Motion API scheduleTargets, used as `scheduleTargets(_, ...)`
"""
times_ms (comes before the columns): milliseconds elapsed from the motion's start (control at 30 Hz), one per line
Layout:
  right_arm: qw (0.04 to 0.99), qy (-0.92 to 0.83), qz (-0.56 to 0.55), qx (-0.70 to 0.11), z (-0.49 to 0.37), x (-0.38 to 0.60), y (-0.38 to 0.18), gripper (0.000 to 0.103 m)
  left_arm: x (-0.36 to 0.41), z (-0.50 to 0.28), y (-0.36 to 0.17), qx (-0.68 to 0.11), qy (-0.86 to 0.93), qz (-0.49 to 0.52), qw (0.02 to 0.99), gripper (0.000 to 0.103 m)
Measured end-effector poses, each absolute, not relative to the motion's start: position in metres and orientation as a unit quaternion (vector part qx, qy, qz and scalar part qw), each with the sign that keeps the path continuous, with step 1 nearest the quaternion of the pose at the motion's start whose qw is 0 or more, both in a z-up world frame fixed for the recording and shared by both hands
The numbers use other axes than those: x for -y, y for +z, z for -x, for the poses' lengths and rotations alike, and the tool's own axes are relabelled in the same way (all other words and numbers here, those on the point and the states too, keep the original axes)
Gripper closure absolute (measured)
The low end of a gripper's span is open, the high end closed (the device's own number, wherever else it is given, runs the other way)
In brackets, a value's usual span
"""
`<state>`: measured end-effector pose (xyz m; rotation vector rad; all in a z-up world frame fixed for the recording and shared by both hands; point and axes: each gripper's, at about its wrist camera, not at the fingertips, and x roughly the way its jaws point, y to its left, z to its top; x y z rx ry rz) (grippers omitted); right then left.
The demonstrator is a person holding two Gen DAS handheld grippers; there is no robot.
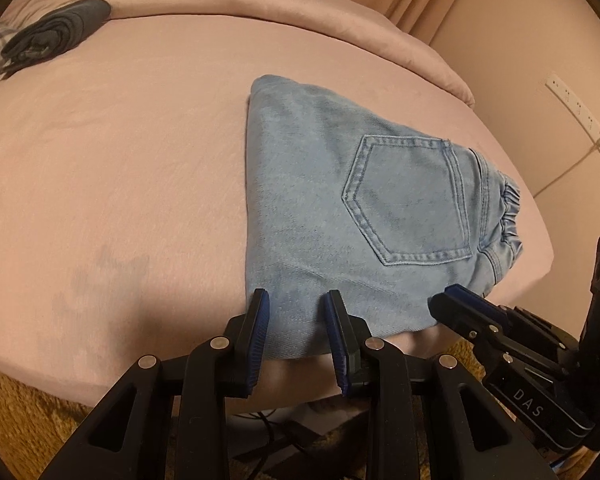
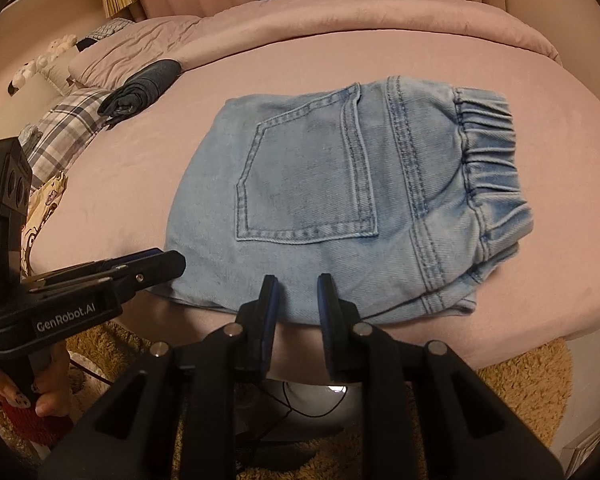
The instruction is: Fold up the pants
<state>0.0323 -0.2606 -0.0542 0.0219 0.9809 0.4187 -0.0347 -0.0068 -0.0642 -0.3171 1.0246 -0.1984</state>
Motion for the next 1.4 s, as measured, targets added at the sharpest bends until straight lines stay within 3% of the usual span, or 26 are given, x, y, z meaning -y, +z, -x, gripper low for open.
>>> scheduleTargets(167, 0.861, 0.206, -0.010, -0.465, -0.030, 0.261, -0.053, 0.078, 0.000, 0.039, -0.065, -0.486, -0.099, 0.160, 0.853, 0.073)
scheduleTargets(200, 0.861, 0.207, -0.009, -0.464, -0.029, 0.260, -0.053, 0.075, -0.001, 0.040, -0.066, -0.487, -0.098, 0.158, 0.854, 0.069)
scheduleTargets(233, 0.861, 0.208, -0.008, -0.464, -0.030, 0.259, -0.052, 0.073, -0.001, 0.040, -0.066, -0.489, -0.092, 0.154, 0.853, 0.056)
scheduleTargets(300, 0.862, 0.208, -0.003, -0.461, -0.029, 0.256, -0.051, 0.068, -0.006, 0.041, -0.069, -0.500, -0.078, 0.156, 0.849, 0.045)
scheduleTargets(400, 0.862, 0.222, 0.001, -0.457, -0.027, 0.250, -0.048, 0.055, -0.019, 0.043, -0.068, -0.497, -0.095, 0.189, 0.841, 0.045)
scheduleTargets(600, 0.872, 0.223, 0.008, -0.437, -0.024, 0.250, -0.033, 0.041, -0.039, 0.039, -0.050, -0.483, -0.104, 0.223, 0.840, 0.043)
scheduleTargets(700, 0.873, 0.223, -0.036, -0.432, -0.030, 0.265, -0.024, 0.032, -0.040, 0.033, -0.042, -0.474, -0.101, 0.219, 0.847, 0.035)
scheduleTargets(867, 0.872, 0.216, -0.130, -0.419, -0.041, 0.306, -0.008, 0.025, -0.039, 0.024, -0.051, -0.489, -0.098, 0.217, 0.839, 0.035)
scheduleTargets(933, 0.874, 0.211, -0.162, -0.408, -0.045, 0.329, -0.003, 0.014, -0.038, 0.020, -0.056, -0.495, -0.096, 0.212, 0.837, 0.035)
scheduleTargets(1400, 0.820, 0.199, -0.232, -0.483, -0.080, 0.368, -0.069, 0.018, -0.006, -0.007, -0.068, -0.510, -0.106, 0.162, 0.838, 0.035)
